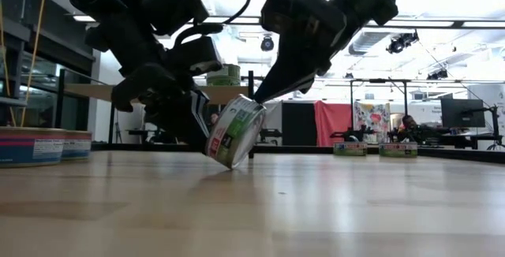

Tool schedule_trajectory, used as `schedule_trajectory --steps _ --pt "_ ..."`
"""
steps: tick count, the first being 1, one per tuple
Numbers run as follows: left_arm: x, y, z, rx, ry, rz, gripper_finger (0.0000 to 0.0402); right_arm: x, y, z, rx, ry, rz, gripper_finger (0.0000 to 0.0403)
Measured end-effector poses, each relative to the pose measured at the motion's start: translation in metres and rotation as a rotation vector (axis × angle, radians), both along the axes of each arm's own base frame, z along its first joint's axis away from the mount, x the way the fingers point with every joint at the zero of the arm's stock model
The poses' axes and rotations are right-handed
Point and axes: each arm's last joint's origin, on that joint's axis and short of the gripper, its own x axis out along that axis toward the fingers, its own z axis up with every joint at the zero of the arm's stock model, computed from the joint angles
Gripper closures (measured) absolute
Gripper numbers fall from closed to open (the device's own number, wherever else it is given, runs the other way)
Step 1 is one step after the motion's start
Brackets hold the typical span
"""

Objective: Stack canned seafood by type on shelf
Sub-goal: Put the green-white tuna can on the shelf

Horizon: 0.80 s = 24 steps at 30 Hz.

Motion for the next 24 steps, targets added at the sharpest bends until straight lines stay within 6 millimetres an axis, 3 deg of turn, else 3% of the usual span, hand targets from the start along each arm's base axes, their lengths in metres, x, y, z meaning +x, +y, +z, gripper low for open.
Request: schedule_trajectory --steps 13,17,24 --pt "0.007 -0.001 0.003 -0.005 -0.073 0.005 0.0402 0.004 -0.006 0.004 -0.049 -0.067 0.043 0.0403" --pt "0.009 -0.002 -0.015 -0.014 -0.028 0.018 0.0401 0.006 -0.011 0.005 -0.053 -0.079 0.03 0.0403" --pt "0.012 -0.006 -0.03 -0.047 -0.002 0.05 0.0401 0.006 -0.017 0.005 -0.043 -0.08 -0.002 0.0403"
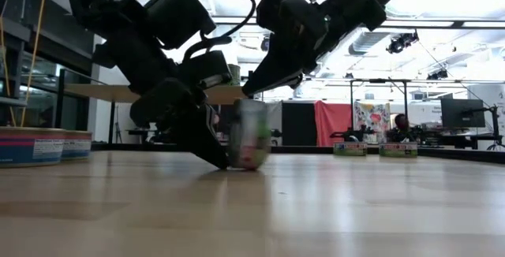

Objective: Stack canned seafood by type on shelf
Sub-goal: Put the green-white tuna can on the shelf

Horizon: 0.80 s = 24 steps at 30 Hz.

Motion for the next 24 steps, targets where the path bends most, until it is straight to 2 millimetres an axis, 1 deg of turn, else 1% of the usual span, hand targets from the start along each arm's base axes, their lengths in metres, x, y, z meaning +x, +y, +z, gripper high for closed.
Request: schedule_trajectory --steps 5,8,10,12,15,18,21,24 --pt "-0.001 -0.001 0.005 0.01 -0.012 0.005 0.0401 -0.001 -0.001 0.004 -0.009 -0.01 -0.018 0.0403" --pt "-0.001 -0.001 0.007 0.009 -0.015 0.005 0.0401 -0.003 -0.003 0.009 0.043 -0.015 -0.072 0.0403" --pt "-0.002 -0.001 0.007 0.009 -0.011 0.005 0.0401 -0.007 -0.006 0.016 0.1 -0.014 -0.125 0.0403" --pt "-0.003 -0.001 0.008 0.004 0.006 -0.001 0.0401 -0.013 -0.009 0.028 0.175 -0.016 -0.189 0.0402" --pt "-0.01 0.005 0.01 -0.023 0.087 -0.027 0.0401 -0.025 -0.011 0.045 0.282 -0.009 -0.277 0.0394" --pt "-0.02 0.016 0.02 -0.061 0.157 -0.069 0.0401 -0.035 -0.007 0.059 0.363 -0.005 -0.295 0.0364" --pt "-0.032 0.029 0.035 -0.064 0.195 -0.087 0.0402 -0.039 0.007 0.065 0.423 0.011 -0.253 0.0312" --pt "-0.039 0.043 0.062 -0.04 0.135 -0.07 0.0402 -0.038 0.023 0.072 0.362 0.084 -0.202 0.0254"
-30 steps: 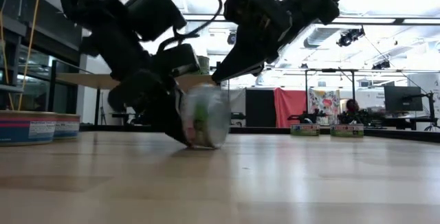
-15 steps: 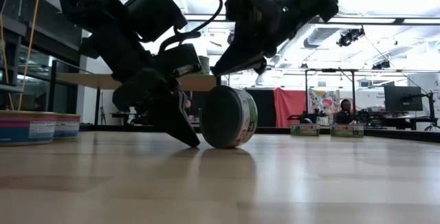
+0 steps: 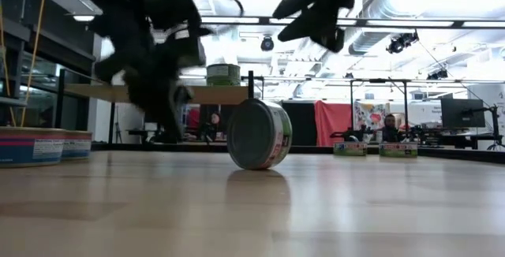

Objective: Stack canned seafood by type on shelf
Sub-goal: Put the green-white tuna can on the shelf

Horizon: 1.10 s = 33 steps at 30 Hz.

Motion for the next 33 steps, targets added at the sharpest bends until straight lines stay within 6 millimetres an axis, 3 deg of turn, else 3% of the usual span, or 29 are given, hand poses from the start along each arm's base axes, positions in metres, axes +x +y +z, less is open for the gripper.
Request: schedule_trajectory --steps 2,7,13,17,24,33 --pt "-0.008 0.009 0.015 0.015 -0.021 0.018 0.0402 0.005 0.008 0.005 -0.085 0.065 0.019 0.0219" --pt "-0.027 0.023 0.059 0.039 -0.188 0.071 0.0402 0.027 0.014 -0.009 -0.295 0.278 -0.076 0.0163" --pt "-0.063 0.028 0.114 0.026 -0.443 0.145 0.0402 0.064 0.013 -0.024 -0.24 0.348 -0.185 0.0145" --pt "-0.095 0.024 0.148 -0.008 -0.63 0.177 0.0402 0.079 0.012 -0.025 -0.183 0.354 -0.212 0.0145" --pt "-0.148 0.016 0.186 -0.131 -0.881 0.238 0.0402 0.08 0.005 -0.039 -0.038 0.422 -0.347 0.0145" --pt "-0.19 0.009 0.214 -0.292 -1.051 0.223 0.0402 0.075 0.006 -0.057 -0.008 0.446 -0.311 0.0146"
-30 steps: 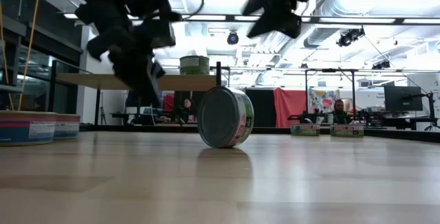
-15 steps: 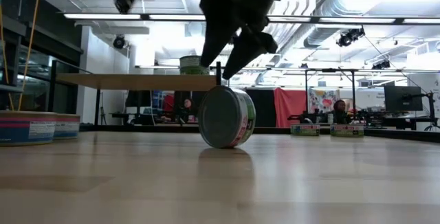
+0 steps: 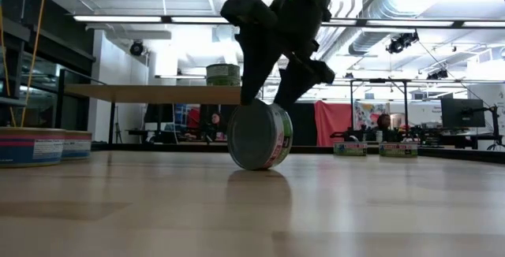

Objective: Stack canned seafood by type on shelf
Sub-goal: Put the green-white tuna can on the shelf

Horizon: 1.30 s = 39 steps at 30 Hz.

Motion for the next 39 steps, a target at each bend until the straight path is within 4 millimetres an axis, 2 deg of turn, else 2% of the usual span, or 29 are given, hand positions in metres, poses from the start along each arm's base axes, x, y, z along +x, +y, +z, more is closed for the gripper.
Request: schedule_trajectory --steps 4,7,9,13,15,18,23,28,35,39 --pt "-0.012 -0.002 0.008 -0.035 -0.052 -0.014 0.0402 -0.003 0.0 -0.008 0.003 0.023 0.046 0.0149" --pt "-0.019 -0.003 0.012 -0.023 -0.081 -0.015 0.0402 -0.003 0.0 -0.008 -0.009 0.018 0.063 0.0169" --pt "-0.022 -0.003 0.013 -0.007 -0.092 -0.013 0.0401 -0.002 -0.002 -0.008 -0.008 0.008 0.059 0.0197" --pt "-0.025 -0.003 0.013 0.014 -0.103 -0.007 0.0402 0.003 -0.006 -0.005 0.01 -0.036 0.078 0.0282" --pt "-0.026 -0.003 0.014 0.015 -0.105 -0.007 0.0402 0.008 -0.009 -0.001 0.012 -0.075 0.115 0.0289" --pt "-0.026 -0.003 0.015 0.016 -0.117 -0.007 0.0402 0.022 -0.015 0.017 -0.009 -0.214 0.188 0.0289" --pt "-0.027 -0.003 0.018 0.02 -0.157 0.005 0.0401 0.046 -0.035 0.059 -0.108 -0.486 0.303 0.0289" --pt "-0.027 -0.002 0.021 0.016 -0.183 0.049 0.0401 0.059 -0.061 0.1 -0.173 -0.72 0.291 0.0289" --pt "-0.022 0.001 0.021 -0.057 -0.174 0.127 0.0402 0.063 -0.097 0.125 -0.23 -0.892 0.198 0.0289" --pt "-0.01 0.003 0.02 -0.112 -0.151 0.136 0.0401 0.062 -0.108 0.125 -0.228 -0.897 0.161 0.0289"
